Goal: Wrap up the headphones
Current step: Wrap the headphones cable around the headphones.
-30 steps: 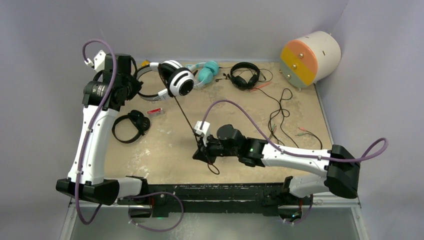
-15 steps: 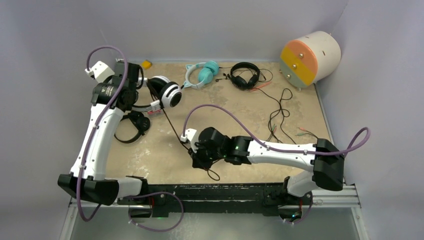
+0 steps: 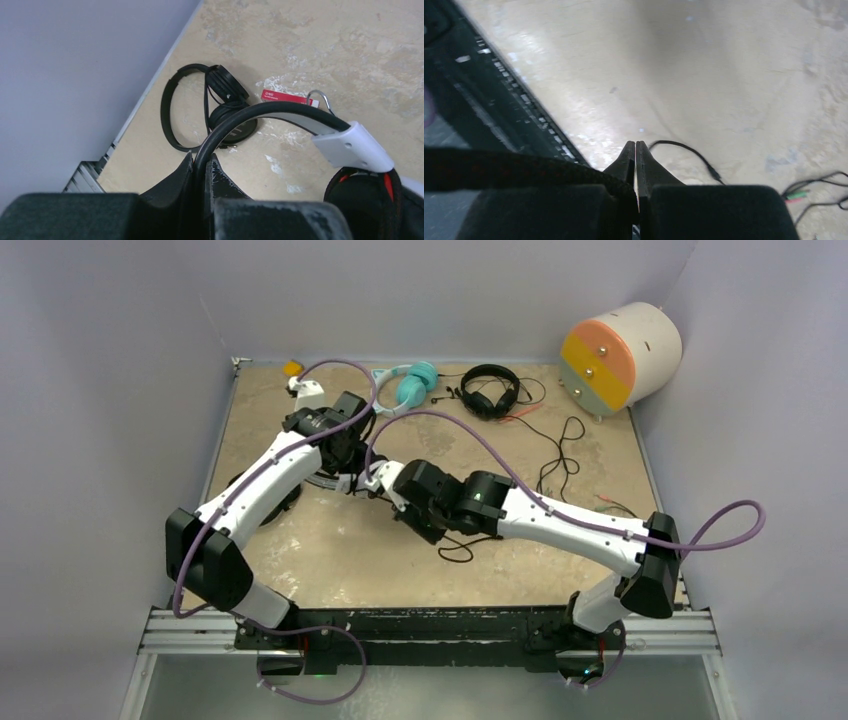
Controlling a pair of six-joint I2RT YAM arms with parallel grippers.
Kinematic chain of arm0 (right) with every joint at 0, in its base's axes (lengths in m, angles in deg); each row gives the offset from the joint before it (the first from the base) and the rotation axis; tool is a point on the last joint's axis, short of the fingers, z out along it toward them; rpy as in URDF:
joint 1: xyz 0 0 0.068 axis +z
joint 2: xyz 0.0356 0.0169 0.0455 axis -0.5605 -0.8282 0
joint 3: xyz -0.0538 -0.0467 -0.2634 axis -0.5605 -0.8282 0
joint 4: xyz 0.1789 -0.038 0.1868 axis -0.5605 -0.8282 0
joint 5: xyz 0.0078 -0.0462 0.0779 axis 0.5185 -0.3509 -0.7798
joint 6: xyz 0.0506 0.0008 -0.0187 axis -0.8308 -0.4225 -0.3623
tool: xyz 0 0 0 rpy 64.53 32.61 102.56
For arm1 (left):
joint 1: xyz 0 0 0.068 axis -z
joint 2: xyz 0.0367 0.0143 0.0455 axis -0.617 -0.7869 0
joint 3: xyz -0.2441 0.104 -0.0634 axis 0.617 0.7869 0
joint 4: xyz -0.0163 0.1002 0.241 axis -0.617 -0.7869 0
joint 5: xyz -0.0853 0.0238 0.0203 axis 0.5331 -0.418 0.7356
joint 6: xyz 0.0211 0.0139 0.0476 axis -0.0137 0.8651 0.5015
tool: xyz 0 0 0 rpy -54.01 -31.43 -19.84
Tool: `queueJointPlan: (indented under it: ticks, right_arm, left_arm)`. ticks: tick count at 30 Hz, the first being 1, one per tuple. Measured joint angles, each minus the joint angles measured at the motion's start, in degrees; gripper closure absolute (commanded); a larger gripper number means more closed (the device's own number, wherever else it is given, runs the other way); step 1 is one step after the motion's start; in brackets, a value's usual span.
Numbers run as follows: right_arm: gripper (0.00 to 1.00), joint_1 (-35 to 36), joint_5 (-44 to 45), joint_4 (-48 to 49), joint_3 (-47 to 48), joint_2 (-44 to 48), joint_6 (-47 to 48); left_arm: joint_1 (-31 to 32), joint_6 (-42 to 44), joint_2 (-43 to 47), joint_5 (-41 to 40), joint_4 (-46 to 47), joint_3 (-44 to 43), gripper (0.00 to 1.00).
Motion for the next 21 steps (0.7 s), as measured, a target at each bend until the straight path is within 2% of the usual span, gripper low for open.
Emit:
queueJointPlan:
  ticks: [7, 11, 15, 21]
  right_arm:
    - [1.0, -9.3, 1.9, -0.5, 0.2, 1.3, 4.7]
    - [1.0, -12.0, 4.3, 0.2, 0.2, 2.0, 5.6]
    - [1.0, -12.9, 4.2, 2.7, 0.2, 3.0, 6.1]
    - [1.0, -14.2, 4.3, 6.8, 0.2, 5.8, 6.2]
  left_arm:
    - [3.0, 0.0, 1.3, -4.8, 1.1, 3.1, 1.0]
    - [4.1, 2.8, 1.6, -7.1, 2.0, 7.1, 1.0]
    - [7.0, 6.2, 1.3, -6.0, 2.9, 9.6, 1.0]
    - [8.9, 11.2, 0.9, -0.1, 6.4, 9.6, 1.0]
